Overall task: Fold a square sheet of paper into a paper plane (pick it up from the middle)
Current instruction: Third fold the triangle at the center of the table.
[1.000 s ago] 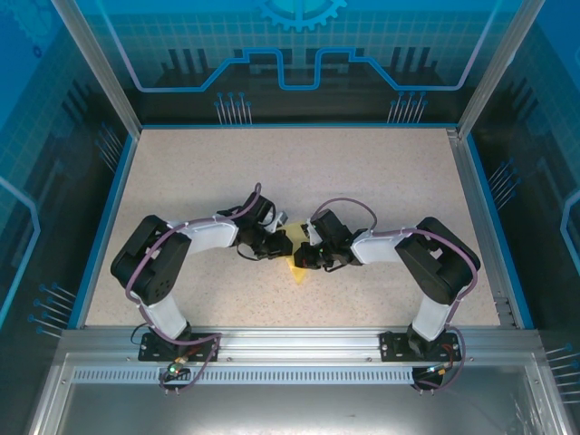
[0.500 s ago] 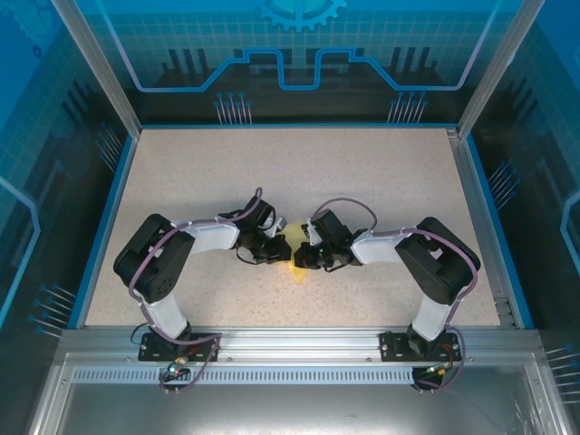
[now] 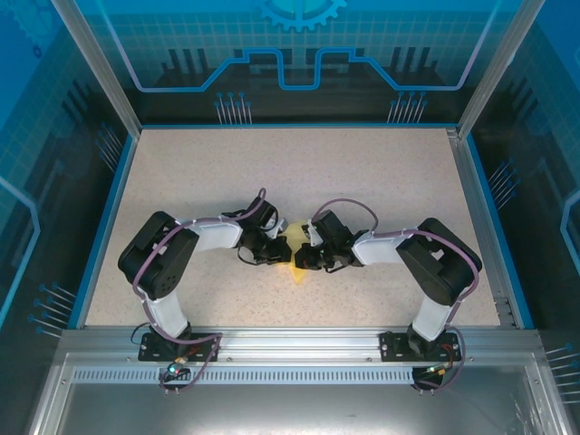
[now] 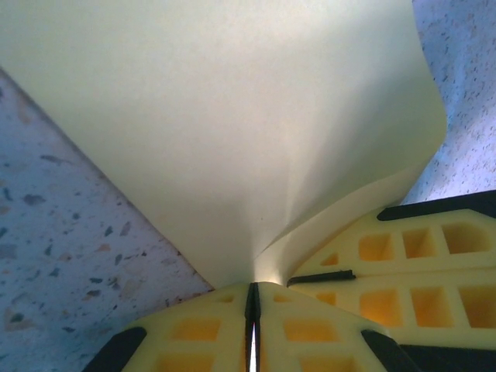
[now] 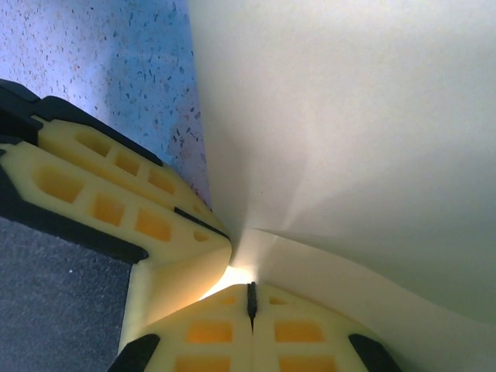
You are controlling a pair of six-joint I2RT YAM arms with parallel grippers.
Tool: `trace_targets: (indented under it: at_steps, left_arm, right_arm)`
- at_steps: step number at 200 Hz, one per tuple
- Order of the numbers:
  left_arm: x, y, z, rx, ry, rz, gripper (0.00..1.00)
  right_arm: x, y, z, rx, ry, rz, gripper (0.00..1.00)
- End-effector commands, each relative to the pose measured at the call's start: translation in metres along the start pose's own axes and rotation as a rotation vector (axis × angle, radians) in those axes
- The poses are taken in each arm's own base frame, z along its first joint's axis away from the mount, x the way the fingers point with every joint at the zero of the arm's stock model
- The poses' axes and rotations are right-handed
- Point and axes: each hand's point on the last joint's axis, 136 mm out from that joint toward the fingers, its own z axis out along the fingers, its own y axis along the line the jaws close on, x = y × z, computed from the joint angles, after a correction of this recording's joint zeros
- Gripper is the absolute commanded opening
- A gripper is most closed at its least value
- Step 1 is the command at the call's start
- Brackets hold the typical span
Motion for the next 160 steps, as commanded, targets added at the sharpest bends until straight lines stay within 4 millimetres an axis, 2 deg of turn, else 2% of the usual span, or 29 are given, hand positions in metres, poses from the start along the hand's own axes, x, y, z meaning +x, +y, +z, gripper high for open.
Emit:
trace_targets:
  at_steps: [1, 61, 105, 160]
  left_arm:
    - [0.001, 0.029, 0.004, -0.140, 0.008, 0.007, 0.12]
    - [0.003, 0.044, 0.009, -0.206, 0.030, 0.015, 0.11]
    - [0.006, 0.050, 0.014, -0.224, 0.047, 0.019, 0.10]
    - [0.006, 0.058, 0.013, -0.266, 0.053, 0.032, 0.10]
  right_arm:
    - [0.019, -0.008, -0.002, 0.030, 0.054, 0.010, 0.00]
    - [0.011, 0.000, -0.012, 0.006, 0.009, 0.003, 0.00]
    - [0.010, -0.005, -0.012, 0.015, 0.002, 0.012, 0.00]
    - [0.018, -0.019, -0.008, 0.061, 0.038, 0.028, 0.00]
